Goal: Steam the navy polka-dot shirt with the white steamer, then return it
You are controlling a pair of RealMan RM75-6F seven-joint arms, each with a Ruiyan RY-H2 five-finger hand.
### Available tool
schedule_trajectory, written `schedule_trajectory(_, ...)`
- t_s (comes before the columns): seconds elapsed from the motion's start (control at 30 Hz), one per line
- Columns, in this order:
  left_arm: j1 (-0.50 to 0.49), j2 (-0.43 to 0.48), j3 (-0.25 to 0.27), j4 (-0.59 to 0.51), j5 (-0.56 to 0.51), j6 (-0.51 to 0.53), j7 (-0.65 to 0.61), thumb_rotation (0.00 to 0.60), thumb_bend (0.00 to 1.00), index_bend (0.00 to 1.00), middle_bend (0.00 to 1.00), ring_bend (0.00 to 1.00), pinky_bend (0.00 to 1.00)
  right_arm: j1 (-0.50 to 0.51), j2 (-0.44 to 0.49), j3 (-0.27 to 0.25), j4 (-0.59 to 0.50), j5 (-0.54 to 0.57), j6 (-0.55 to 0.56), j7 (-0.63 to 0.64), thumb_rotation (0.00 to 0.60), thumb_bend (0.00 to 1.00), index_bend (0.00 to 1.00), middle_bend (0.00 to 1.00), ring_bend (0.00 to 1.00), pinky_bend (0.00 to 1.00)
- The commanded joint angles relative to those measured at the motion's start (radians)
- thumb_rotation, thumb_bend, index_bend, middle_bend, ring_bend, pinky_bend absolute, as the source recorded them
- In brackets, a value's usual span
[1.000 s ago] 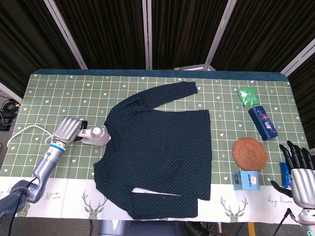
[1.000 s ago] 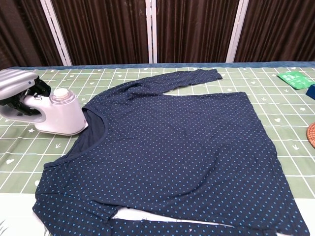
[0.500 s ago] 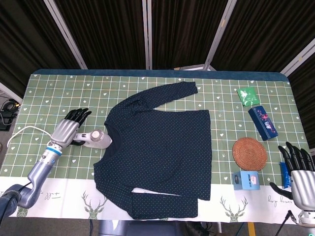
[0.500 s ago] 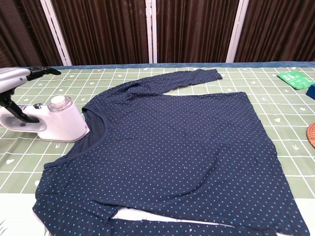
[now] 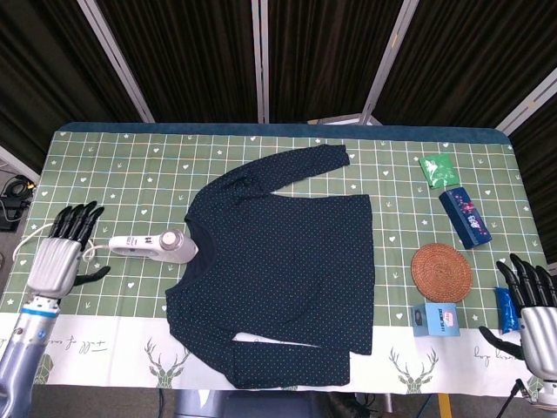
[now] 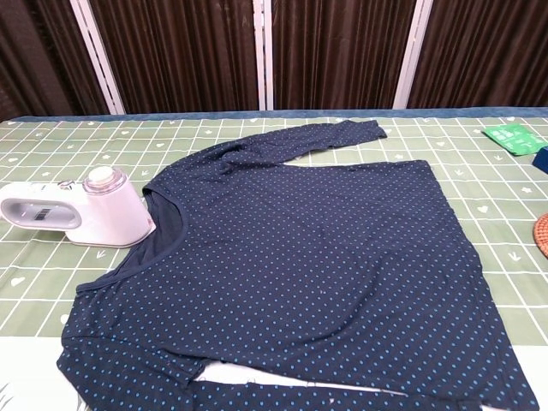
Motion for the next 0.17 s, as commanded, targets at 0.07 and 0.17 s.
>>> schedule_trajectory(0.07,0.108,0.080,0.067,-0.120,0.056,0.110,0.070,0.600,0.00,0.00,0.00,0.00,0.01,-0.003,0.004,0.000,0.005,-0.006,0.008,0.019,0.600,0.00,0.00,0.00,0.00,0.00)
schedule_trajectory(0.17,0.143,0.107,0.089,-0.169,0.063,0.135,0.111,0.600,0.00,0.00,0.00,0.00,0.01,-0.006,0.006,0.001,0.007,-0.005,0.015,0.027,0.600,0.00,0.00,0.00,0.00,0.00)
